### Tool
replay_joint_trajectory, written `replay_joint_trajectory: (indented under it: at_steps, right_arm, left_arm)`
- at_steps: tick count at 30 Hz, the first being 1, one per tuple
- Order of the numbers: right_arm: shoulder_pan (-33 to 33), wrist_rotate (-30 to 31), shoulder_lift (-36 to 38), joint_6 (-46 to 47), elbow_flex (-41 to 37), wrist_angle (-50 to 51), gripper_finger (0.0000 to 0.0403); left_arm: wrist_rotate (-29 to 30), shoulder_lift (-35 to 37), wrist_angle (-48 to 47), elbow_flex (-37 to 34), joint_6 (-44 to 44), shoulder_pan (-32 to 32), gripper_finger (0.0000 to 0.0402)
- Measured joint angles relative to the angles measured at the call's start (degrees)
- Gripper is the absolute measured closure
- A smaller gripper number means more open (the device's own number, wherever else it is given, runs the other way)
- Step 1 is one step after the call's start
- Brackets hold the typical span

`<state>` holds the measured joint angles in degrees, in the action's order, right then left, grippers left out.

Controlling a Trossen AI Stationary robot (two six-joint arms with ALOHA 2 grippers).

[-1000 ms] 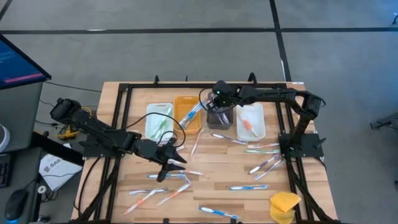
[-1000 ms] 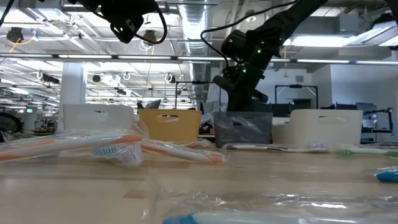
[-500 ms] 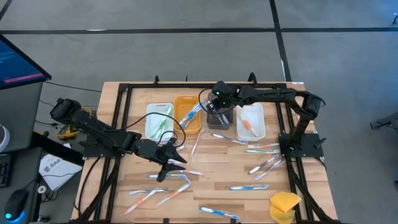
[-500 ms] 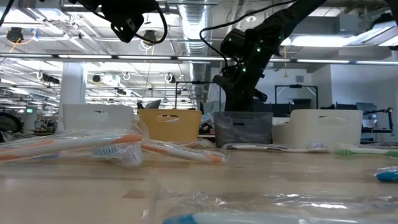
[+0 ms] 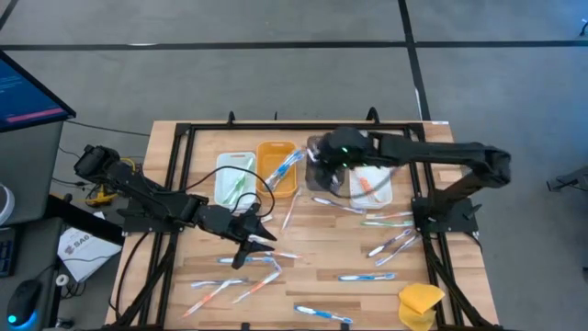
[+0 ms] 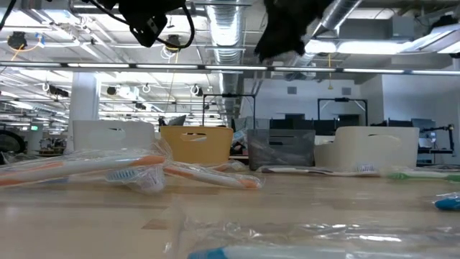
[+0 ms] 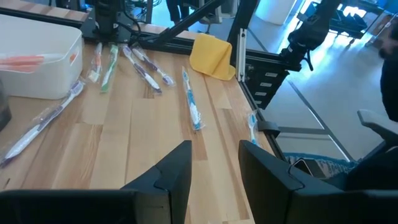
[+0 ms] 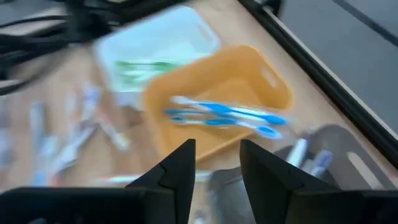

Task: Pick & Place Toothbrushes
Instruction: Put the orange toothbrush into the right white bin

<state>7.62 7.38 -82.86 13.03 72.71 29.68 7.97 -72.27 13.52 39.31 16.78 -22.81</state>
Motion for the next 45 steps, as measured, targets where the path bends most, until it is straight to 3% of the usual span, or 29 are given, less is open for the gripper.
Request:
replay_joint_trajectory:
  at_steps: [8,16,22,28,34,38,41,45]
  right_arm:
    - [-13.6,0.2,5.1,1.6,0.0,7.7,0.0284]
    - [-25.2,7.2,4.8,5.0,0.0,9.5,0.0285]
    - [-31.7,8.1,2.6,5.0,-0.2,8.1,0.0285]
    - [-35.4,11.1,-1.4,5.5,-0.1,4.4,0.0285]
    - [-36.2,11.1,-5.4,5.5,0.0,-0.5,0.0285]
    - [-36.1,11.2,-7.7,4.7,-0.1,-2.5,0.0285]
    - [-36.1,11.3,-9.6,4.6,-0.1,-3.6,0.0285]
    - [-36.1,11.1,-11.3,4.3,-0.1,-6.0,0.0285]
  left_arm:
    - [0.0,0.0,2.4,0.0,0.0,0.4,0.0274]
    - [0.9,0.0,3.4,0.0,0.1,0.4,0.0274]
    - [0.9,0.0,3.5,0.0,-0.2,0.4,0.0274]
    - [-0.6,0.0,2.1,0.0,-5.0,0.4,0.0274]
    - [-8.7,0.0,-1.1,0.0,-16.7,-0.3,0.0274]
    - [-8.5,0.0,-5.3,0.0,-19.5,-1.8,0.0274]
    - [-8.3,0.0,-11.3,0.0,-18.7,-3.0,0.0274]
    - [-8.3,0.8,-27.7,0.0,-12.4,-4.4,0.0274]
